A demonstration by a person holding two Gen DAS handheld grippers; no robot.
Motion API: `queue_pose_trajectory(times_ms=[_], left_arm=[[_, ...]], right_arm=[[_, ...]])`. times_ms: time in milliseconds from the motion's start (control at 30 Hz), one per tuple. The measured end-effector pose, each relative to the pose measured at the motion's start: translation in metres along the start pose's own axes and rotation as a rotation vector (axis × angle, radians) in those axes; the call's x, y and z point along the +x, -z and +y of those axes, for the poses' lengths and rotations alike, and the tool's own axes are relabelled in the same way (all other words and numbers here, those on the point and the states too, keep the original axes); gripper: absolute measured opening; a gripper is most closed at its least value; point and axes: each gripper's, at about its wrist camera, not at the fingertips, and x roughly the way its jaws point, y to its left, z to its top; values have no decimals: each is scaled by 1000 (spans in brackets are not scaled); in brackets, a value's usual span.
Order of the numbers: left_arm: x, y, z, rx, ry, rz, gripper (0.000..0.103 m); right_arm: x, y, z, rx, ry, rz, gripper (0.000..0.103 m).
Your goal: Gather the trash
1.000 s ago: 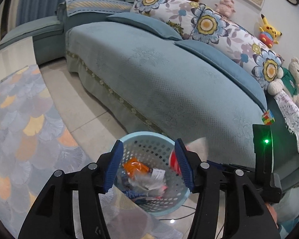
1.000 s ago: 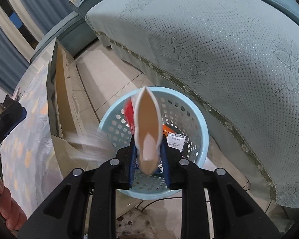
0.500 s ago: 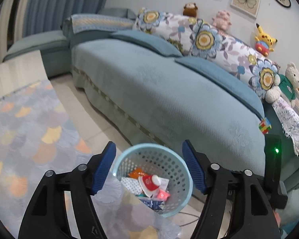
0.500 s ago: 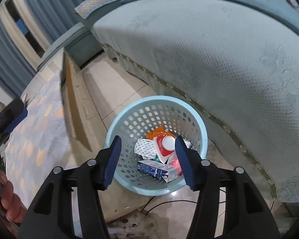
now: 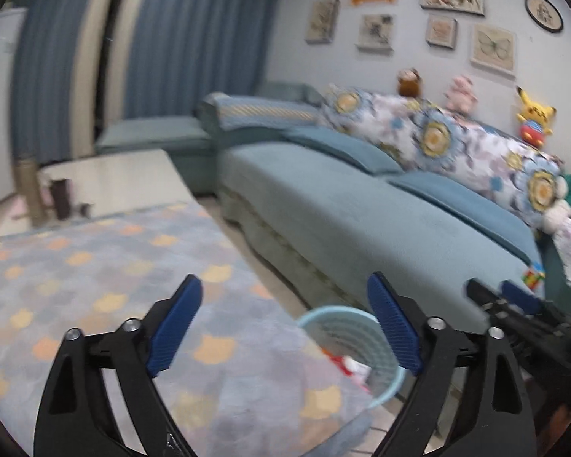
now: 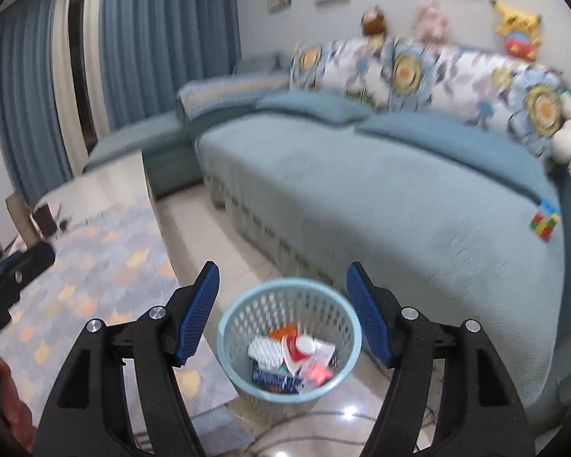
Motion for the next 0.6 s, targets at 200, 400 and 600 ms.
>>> queue_pose_trajectory(times_ms=[200, 400, 600], left_arm=[[-34, 8, 7, -1, -84, -96, 89], [-56, 14, 8, 11, -93, -138, 94], [-53, 19, 22, -10, -138, -133, 95]], right_arm=[[-37, 4, 18, -6, -42, -98, 67], [-61, 19, 43, -70, -66, -155, 67], [-68, 22, 48, -76, -71, -178, 70]])
